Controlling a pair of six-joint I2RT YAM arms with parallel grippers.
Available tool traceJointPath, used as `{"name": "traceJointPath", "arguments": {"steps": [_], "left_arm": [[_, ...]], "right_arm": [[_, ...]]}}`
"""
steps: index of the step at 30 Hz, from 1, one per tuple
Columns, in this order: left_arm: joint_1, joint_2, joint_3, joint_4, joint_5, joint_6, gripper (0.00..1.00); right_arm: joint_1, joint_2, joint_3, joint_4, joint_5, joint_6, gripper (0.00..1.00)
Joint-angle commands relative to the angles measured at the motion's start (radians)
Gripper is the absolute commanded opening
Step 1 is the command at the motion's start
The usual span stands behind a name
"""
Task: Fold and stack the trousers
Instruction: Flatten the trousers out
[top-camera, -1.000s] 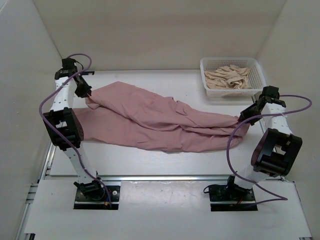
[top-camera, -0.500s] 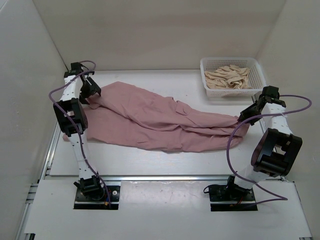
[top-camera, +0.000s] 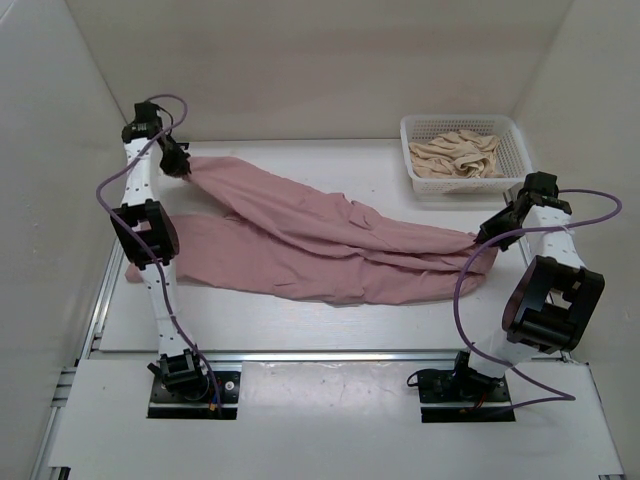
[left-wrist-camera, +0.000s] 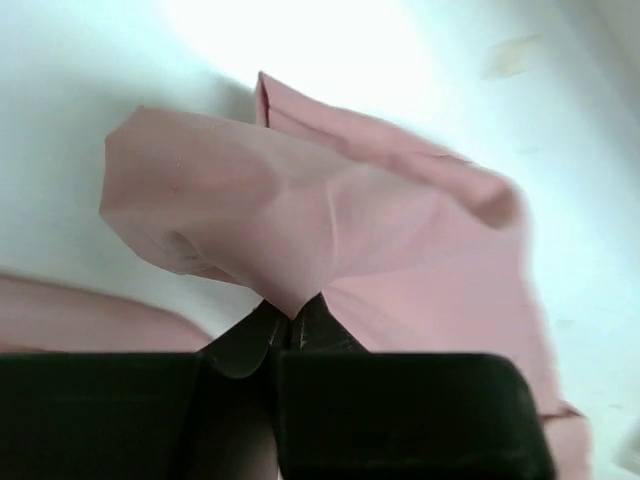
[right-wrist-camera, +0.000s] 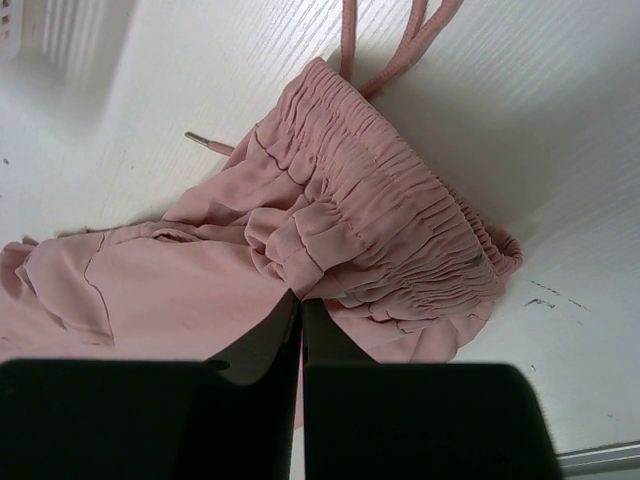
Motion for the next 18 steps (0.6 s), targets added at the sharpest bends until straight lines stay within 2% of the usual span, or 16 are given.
{"name": "traceJointPath", "arguments": {"steps": [1, 4, 6, 7, 8, 9, 10, 12, 15, 17, 18], "left_arm": [[0.002, -0.128, 0.145, 0.027, 0.047, -0.003, 0.1], [0.002, -0.228, 0.13, 0.088, 0.101, 0.008, 0.1], [0.002, -0.377, -0.046, 0.165, 0.059, 0.042, 0.1], [0.002, -0.429, -0.127, 0.261, 0.024, 0.057, 0.15], [-0.008, -0.474, -0.277, 0.306, -0.066, 0.08, 0.51], [-0.008, -0.506, -0.334, 0.34, -0.101, 0.089, 0.88], [-0.008, -0.503, -0.361, 0.351, -0.125, 0.089, 1.0], [0.028, -0.447, -0.338, 0.291, -0.125, 0.086, 1.0], [0.051, -0.333, -0.261, 0.12, -0.096, 0.02, 1.0], [0.052, -0.333, -0.296, 0.11, -0.087, -0.018, 1.0], [0.052, -0.351, -0.339, 0.122, -0.077, -0.049, 0.97]], "right_arm": [[-0.003, 0.009, 0.035, -0.014, -0.002, -0.01, 0.0], [-0.003, -0.003, 0.026, -0.014, 0.009, -0.01, 0.0], [-0.003, -0.016, 0.013, -0.014, 0.021, -0.001, 0.0], [-0.003, -0.016, 0.013, -0.004, 0.034, -0.001, 0.0], [-0.003, -0.026, 0.001, -0.004, 0.034, -0.001, 0.0], [-0.003, -0.026, 0.001, -0.004, 0.044, -0.001, 0.0], [-0.003, -0.026, -0.01, 0.005, 0.044, -0.001, 0.0], [-0.003, -0.017, -0.02, 0.016, 0.034, -0.001, 0.0], [-0.003, -0.017, -0.02, 0.016, 0.023, -0.001, 0.0], [-0.003, -0.026, -0.02, 0.016, 0.023, -0.001, 0.0], [-0.003, -0.026, -0.02, 0.016, 0.023, -0.001, 0.0]]}}
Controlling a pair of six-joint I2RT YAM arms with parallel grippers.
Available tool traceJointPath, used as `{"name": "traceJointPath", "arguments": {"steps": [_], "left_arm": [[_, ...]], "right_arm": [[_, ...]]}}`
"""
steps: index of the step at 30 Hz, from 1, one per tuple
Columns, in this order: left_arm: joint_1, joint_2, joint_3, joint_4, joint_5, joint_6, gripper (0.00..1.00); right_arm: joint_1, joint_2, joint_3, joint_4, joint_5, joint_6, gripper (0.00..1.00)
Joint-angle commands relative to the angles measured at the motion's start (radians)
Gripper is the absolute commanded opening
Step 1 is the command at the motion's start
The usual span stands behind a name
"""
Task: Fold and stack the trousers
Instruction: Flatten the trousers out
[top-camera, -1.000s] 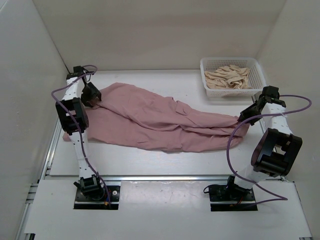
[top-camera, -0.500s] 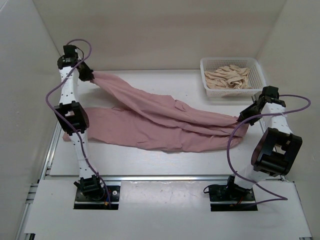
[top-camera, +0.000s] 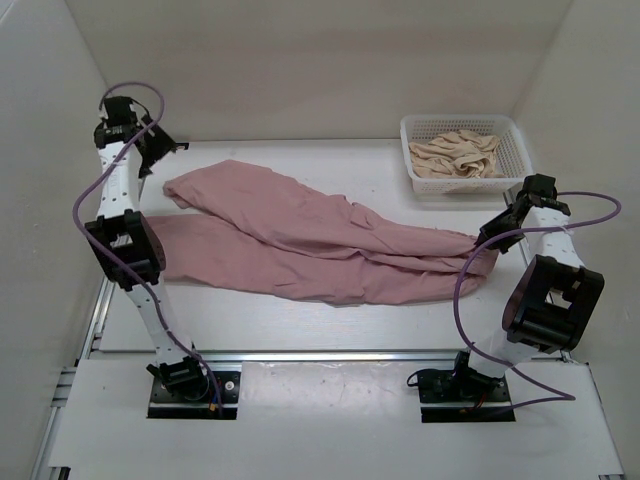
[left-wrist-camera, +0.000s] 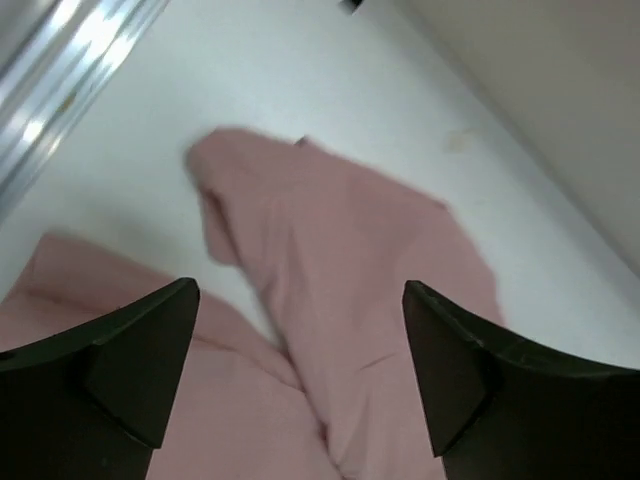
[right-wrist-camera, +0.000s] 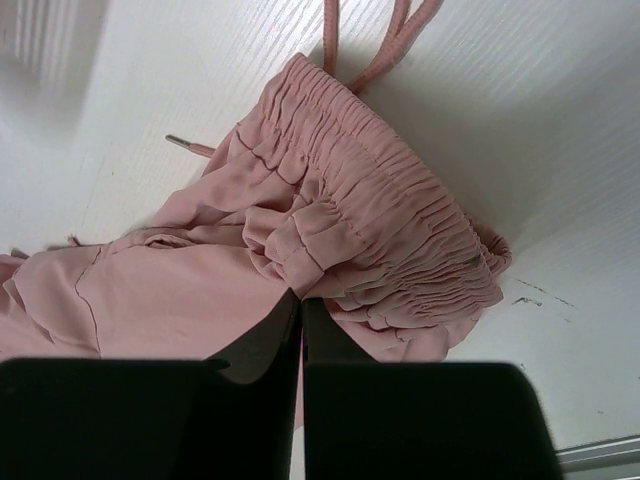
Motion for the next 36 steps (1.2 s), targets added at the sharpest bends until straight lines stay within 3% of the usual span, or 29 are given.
{"name": "traceJointPath", "arguments": {"steps": [1, 3, 6, 7, 8, 10, 11, 16, 19, 24, 26, 27, 28, 29, 30, 36], "left_arm": [[0.011, 0.013, -0.082, -0.094, 0.011, -0.082, 0.92], [-0.004, 0.002, -0.091, -0.083, 0.011, -0.092, 0.64], [-0.015, 0.033, -0.066, -0.083, 0.002, -0.092, 0.43], [-0.015, 0.044, -0.053, -0.094, 0.002, -0.092, 0.46], [-0.015, 0.08, -0.038, -0.12, 0.002, -0.092, 0.56], [-0.015, 0.132, 0.04, -0.16, 0.002, -0.092, 0.92], [-0.015, 0.19, 0.065, -0.171, 0.002, -0.092, 0.94], [-0.015, 0.346, 0.224, -0.234, 0.025, -0.083, 0.86], [-0.015, 0.357, 0.224, -0.208, 0.011, -0.092, 0.8], [-0.015, 0.415, 0.264, -0.198, 0.014, -0.102, 0.78], [-0.015, 0.429, 0.295, -0.198, 0.028, -0.102, 0.67], [-0.015, 0.441, 0.309, -0.198, 0.038, -0.102, 0.55], [-0.006, 0.441, 0.321, -0.198, 0.048, -0.102, 0.28], [-0.006, 0.45, 0.347, -0.198, 0.048, -0.112, 0.16], [-0.006, 0.45, 0.347, -0.198, 0.058, -0.112, 0.1], [0.016, 0.378, 0.444, -0.171, 0.129, -0.13, 0.1]], "right_arm": [[-0.003, -0.03, -0.003, 0.012, 0.003, -0.002, 0.0], [-0.003, -0.03, -0.012, 0.012, 0.003, -0.002, 0.0], [-0.003, -0.039, -0.012, 0.012, -0.016, 0.007, 0.0], [-0.003, -0.039, -0.012, 0.012, -0.016, 0.007, 0.0], [-0.003, -0.039, -0.012, 0.012, -0.016, 0.007, 0.0], [-0.003, -0.039, -0.012, 0.012, -0.016, 0.007, 0.0], [-0.003, -0.039, -0.012, 0.012, -0.016, 0.007, 0.0], [-0.003, -0.039, -0.012, 0.012, -0.026, 0.007, 0.0], [-0.003, -0.039, -0.003, 0.012, -0.026, 0.007, 0.0], [-0.003, -0.03, 0.017, 0.012, -0.017, 0.007, 0.0], [-0.003, -0.03, 0.017, 0.012, -0.017, 0.007, 0.0], [-0.003, -0.03, 0.017, 0.003, -0.008, 0.007, 0.0], [-0.003, -0.03, 0.017, 0.003, -0.008, 0.007, 0.0], [-0.003, -0.03, 0.017, -0.007, 0.003, 0.007, 0.0], [-0.003, -0.03, 0.017, -0.007, 0.003, 0.007, 0.0], [-0.003, -0.05, 0.017, -0.007, 0.014, 0.007, 0.0]]}}
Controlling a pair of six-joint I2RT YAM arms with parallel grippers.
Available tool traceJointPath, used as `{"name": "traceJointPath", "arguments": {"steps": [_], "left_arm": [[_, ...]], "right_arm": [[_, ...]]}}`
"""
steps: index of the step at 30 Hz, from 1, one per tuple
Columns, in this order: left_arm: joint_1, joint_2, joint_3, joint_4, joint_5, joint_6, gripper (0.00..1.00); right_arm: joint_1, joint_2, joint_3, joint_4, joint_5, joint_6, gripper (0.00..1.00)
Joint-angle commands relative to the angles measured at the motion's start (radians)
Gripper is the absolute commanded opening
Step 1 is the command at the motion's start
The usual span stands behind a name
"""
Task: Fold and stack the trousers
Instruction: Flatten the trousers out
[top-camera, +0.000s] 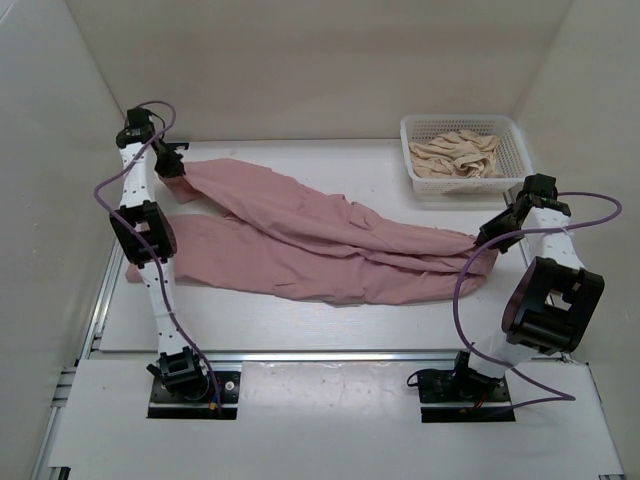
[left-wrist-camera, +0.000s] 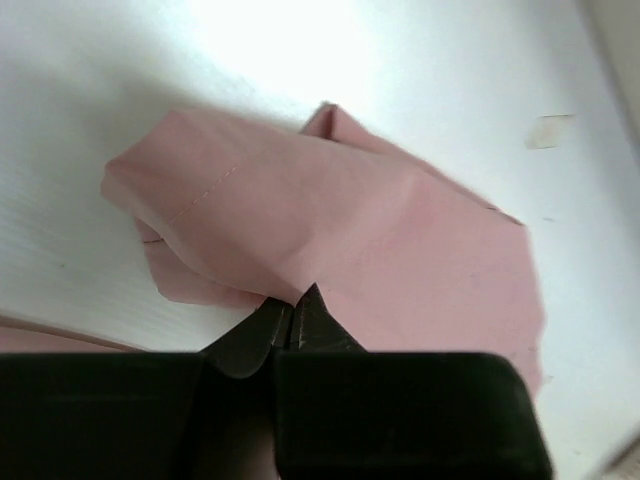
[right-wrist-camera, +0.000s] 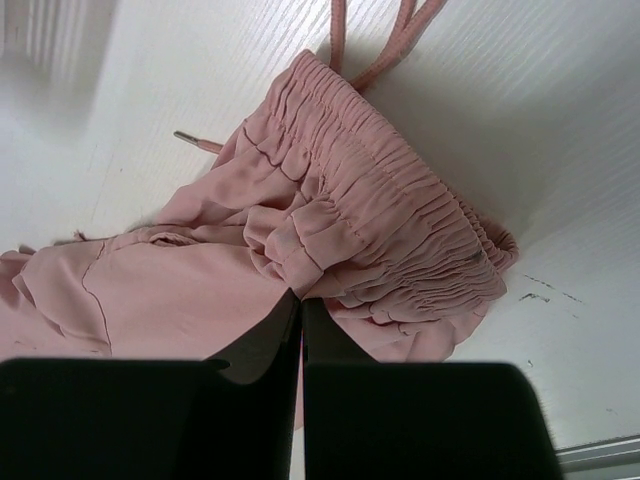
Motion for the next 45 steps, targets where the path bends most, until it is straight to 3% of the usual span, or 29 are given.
{"name": "traceJointPath", "arguments": {"steps": [1, 4, 7, 14, 15, 16, 17, 22, 23, 24, 25, 27, 28, 30, 33, 40, 45], "left_arm": [[0.015, -0.123, 0.074, 0.059, 0.061, -0.016, 0.1], [0.015, -0.228, 0.096, 0.068, 0.101, -0.007, 0.1], [0.015, -0.405, -0.011, 0.068, 0.079, 0.02, 0.1], [0.015, -0.718, -0.629, 0.09, -0.063, 0.041, 0.11], [0.015, -0.77, -0.786, 0.135, -0.042, 0.027, 0.63], [0.015, -0.795, -0.863, 0.16, -0.027, 0.039, 0.96], [0.015, -0.815, -0.969, 0.177, -0.027, 0.049, 1.0], [0.049, -0.846, -0.955, 0.167, -0.027, 0.061, 0.98], [0.06, -0.846, -0.912, 0.157, -0.027, 0.061, 0.92], [0.06, -0.846, -0.887, 0.157, -0.04, 0.061, 0.75], [0.06, -0.835, -0.864, 0.147, -0.04, 0.061, 0.66], [0.06, -0.805, -0.797, 0.115, -0.063, 0.061, 0.57], [0.06, -0.765, -0.777, 0.098, -0.073, 0.061, 0.57], [0.06, -0.698, -0.739, 0.05, -0.082, 0.061, 0.83], [0.06, -0.636, -0.72, 0.05, -0.065, 0.061, 0.99], [0.049, -0.447, -0.642, 0.016, -0.24, 0.073, 0.99], [0.058, -0.392, -0.682, 0.061, -0.209, 0.073, 0.98]], "right_arm": [[-0.003, -0.042, 0.019, -0.005, 0.02, -0.005, 0.0], [-0.003, -0.063, 0.019, -0.005, 0.029, 0.004, 0.0], [-0.012, -0.074, 0.019, -0.005, 0.029, 0.004, 0.0], [-0.021, -0.074, -0.002, 0.005, 0.038, 0.015, 0.0], [-0.021, -0.074, -0.002, 0.017, 0.029, 0.024, 0.0], [-0.021, -0.074, -0.013, 0.018, 0.029, 0.024, 0.0], [-0.021, -0.074, -0.013, 0.018, 0.02, 0.024, 0.0], [-0.021, -0.074, -0.022, 0.027, 0.01, 0.024, 0.0], [-0.021, -0.083, -0.022, 0.027, 0.01, 0.024, 0.0], [-0.021, -0.083, -0.031, 0.027, 0.01, 0.024, 0.0], [-0.021, -0.083, -0.031, 0.027, 0.01, 0.024, 0.0], [-0.021, -0.083, -0.031, 0.027, 0.01, 0.024, 0.0], [-0.021, -0.083, -0.031, 0.036, 0.01, 0.024, 0.0], [-0.021, -0.083, -0.031, 0.045, 0.001, 0.033, 0.0], [-0.021, -0.074, -0.04, 0.056, -0.019, 0.034, 0.0], [-0.021, -0.045, -0.04, 0.065, -0.037, 0.043, 0.0], [-0.021, -0.025, -0.031, 0.074, -0.057, 0.043, 0.0]]}}
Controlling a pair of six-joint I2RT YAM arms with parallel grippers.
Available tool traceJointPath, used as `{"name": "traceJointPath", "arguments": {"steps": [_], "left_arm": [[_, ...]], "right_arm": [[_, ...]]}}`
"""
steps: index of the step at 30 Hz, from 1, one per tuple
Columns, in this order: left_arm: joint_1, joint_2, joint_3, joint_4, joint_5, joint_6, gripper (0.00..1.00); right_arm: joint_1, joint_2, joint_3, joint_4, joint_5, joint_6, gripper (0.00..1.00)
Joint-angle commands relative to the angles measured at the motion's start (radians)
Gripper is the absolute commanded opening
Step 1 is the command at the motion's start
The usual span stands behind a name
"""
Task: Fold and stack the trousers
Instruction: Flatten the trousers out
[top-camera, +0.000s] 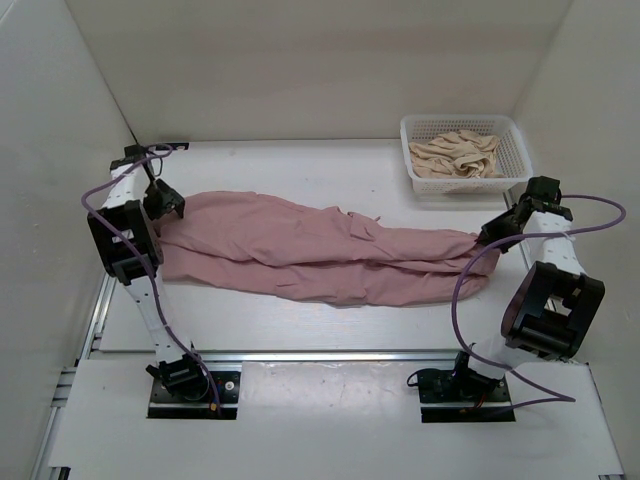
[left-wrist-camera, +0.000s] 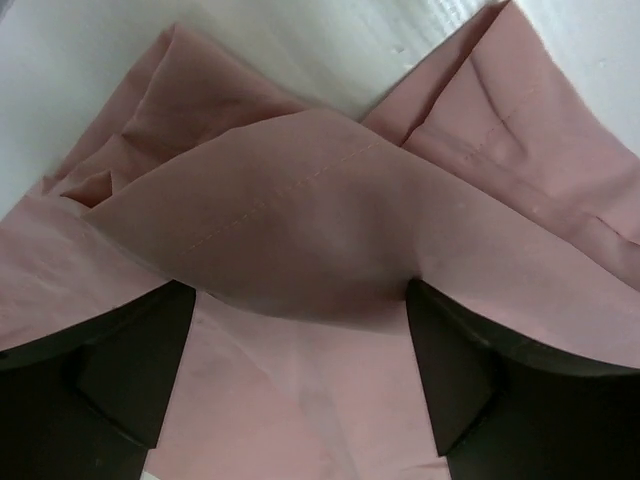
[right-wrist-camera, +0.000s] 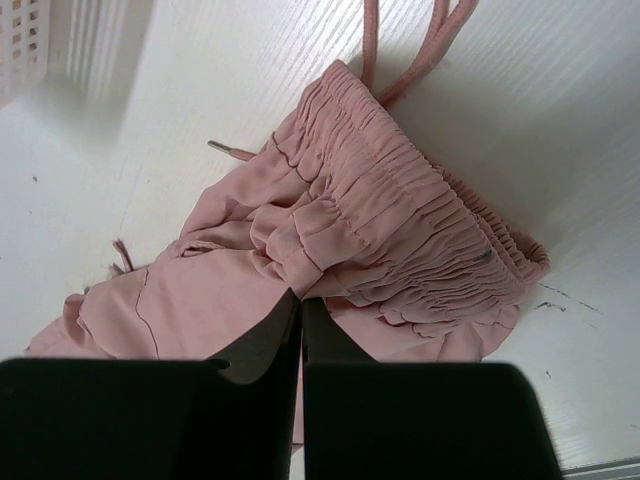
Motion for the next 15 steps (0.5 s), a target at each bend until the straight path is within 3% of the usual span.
{"name": "traceJointPath", "arguments": {"steps": [1, 2, 3, 5, 7, 11, 15], "left_arm": [[0.017, -0.015, 0.019, 0.018, 0.029, 0.009, 0.92], [0.017, 0.028, 0.03, 0.018, 0.047, 0.018, 0.84], [0.017, 0.047, 0.041, 0.018, 0.057, 0.018, 0.63], [0.017, 0.073, 0.076, -0.003, 0.057, 0.018, 0.43], [0.017, 0.058, 0.087, -0.016, 0.046, 0.006, 0.13], [0.017, -0.048, 0.102, -0.016, 0.017, -0.003, 0.1], [0.017, -0.113, 0.217, -0.057, 0.017, -0.003, 0.1]], "right_arm": [[-0.005, 0.024, 0.002, 0.023, -0.036, 0.007, 0.0], [-0.005, 0.024, 0.002, 0.023, -0.046, 0.007, 0.0], [-0.005, 0.024, 0.002, 0.032, -0.046, 0.007, 0.0], [-0.005, 0.024, 0.002, 0.032, -0.046, 0.007, 0.0], [-0.005, 0.024, 0.002, 0.032, -0.046, 0.007, 0.0], [-0.005, 0.024, 0.002, 0.032, -0.046, 0.007, 0.0], [-0.005, 0.034, 0.002, 0.032, -0.046, 0.007, 0.0]]}}
